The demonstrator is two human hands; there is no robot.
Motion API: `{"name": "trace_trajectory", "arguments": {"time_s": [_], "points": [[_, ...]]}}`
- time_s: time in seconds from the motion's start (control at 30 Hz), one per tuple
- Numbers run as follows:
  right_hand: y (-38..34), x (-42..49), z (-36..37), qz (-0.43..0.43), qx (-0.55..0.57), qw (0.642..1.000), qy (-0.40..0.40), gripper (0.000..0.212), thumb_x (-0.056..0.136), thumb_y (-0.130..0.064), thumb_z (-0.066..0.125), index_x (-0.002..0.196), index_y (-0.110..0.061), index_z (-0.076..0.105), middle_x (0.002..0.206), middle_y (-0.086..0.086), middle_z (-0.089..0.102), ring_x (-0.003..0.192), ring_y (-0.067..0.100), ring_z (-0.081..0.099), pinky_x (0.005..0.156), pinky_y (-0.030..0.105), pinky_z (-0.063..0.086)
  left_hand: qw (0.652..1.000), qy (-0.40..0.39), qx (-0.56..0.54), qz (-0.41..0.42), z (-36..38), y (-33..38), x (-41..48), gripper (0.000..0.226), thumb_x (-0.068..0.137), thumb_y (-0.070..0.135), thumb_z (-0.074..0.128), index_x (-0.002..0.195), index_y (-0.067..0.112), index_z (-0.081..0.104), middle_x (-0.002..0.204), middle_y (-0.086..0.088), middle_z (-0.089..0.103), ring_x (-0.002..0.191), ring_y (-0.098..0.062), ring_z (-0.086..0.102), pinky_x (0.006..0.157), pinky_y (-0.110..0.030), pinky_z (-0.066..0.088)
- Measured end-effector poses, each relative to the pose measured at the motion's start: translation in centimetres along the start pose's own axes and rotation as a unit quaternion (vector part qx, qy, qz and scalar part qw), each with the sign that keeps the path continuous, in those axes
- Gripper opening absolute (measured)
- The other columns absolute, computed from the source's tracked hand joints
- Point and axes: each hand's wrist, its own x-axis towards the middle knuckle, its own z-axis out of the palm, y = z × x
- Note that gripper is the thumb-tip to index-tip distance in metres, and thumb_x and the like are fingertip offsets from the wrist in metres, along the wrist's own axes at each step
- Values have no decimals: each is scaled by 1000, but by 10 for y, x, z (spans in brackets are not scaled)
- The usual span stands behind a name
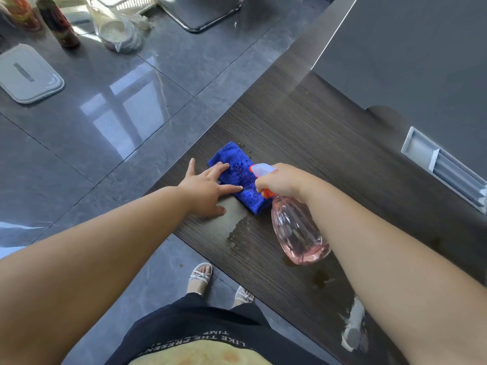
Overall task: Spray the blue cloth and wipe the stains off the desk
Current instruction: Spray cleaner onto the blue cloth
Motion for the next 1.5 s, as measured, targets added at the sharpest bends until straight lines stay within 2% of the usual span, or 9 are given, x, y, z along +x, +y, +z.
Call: {"name": "trace_trajectory", "arguments": {"time_s": [0.13,0.27,0.5,0.73,0.9,1.1,1.27,1.43,1.5], "points": [[0,-8,6,-14,-19,1000,-19,15,71,-26,54,77,-16,45,68,1,56,63,21,47,62,31,38,1000,-1,-3,4,-1,-1,-1,64,87,55,46,140,54,10,156,-4,-11,145,-17,-6,109,-65,-6],[-7,-17,12,-46,-61,996,-36,20,78,-20,49,66,-22,33,76,8,52,67,24,43,61,33,36,999,0,-40,9,-6,-3,-3,56,88,53,46,138,55,22,158,-2,-6,146,-16,-2,110,-62,-9],[-2,-24,14,-54,-88,994,-37,20,79,-23,50,68,-21,33,75,7,50,68,24,43,60,33,36,996,-14,-90,11,-15,-5,-6,40,92,46,45,130,53,38,158,1,-2,146,-14,0,112,-59,-7],[27,-36,13,-24,-42,998,-30,18,80,-20,53,73,-17,37,69,5,50,64,21,42,62,32,35,997,-13,-76,4,-17,1,-7,40,92,44,46,130,51,40,158,-2,-1,145,-17,3,111,-62,-6],[38,-37,17,4,-14,1000,-17,11,78,-22,53,80,-15,46,70,3,58,64,20,47,61,29,38,999,20,-36,-27,-17,20,-4,38,90,44,47,127,41,46,154,-5,12,144,-21,5,109,-64,-4],[40,-38,21,-1,-2,1000,-23,18,77,-23,53,71,-18,37,69,3,54,63,21,44,61,33,38,997,74,16,-19,-11,36,-4,46,92,42,42,136,33,34,149,-4,23,139,-20,22,112,-60,-5],[45,-40,18,15,34,999,-8,19,76,-19,53,69,-19,35,68,2,51,64,20,44,61,30,36,998,49,34,-5,-8,35,-7,55,93,45,39,143,46,16,154,-4,11,143,-21,9,109,-65,-4],[48,-32,12,13,50,998,30,16,65,-29,53,72,-17,45,66,-2,54,60,17,46,58,29,38,997,50,53,4,-8,35,-6,54,93,47,39,142,48,17,154,-4,10,143,-23,8,107,-67,-5],[47,-32,12,13,70,997,23,16,69,-26,53,81,-16,50,68,0,56,62,18,47,62,30,39,997,55,50,5,-10,36,-4,53,93,47,39,142,47,21,153,-4,12,142,-23,10,107,-67,-6]]}}
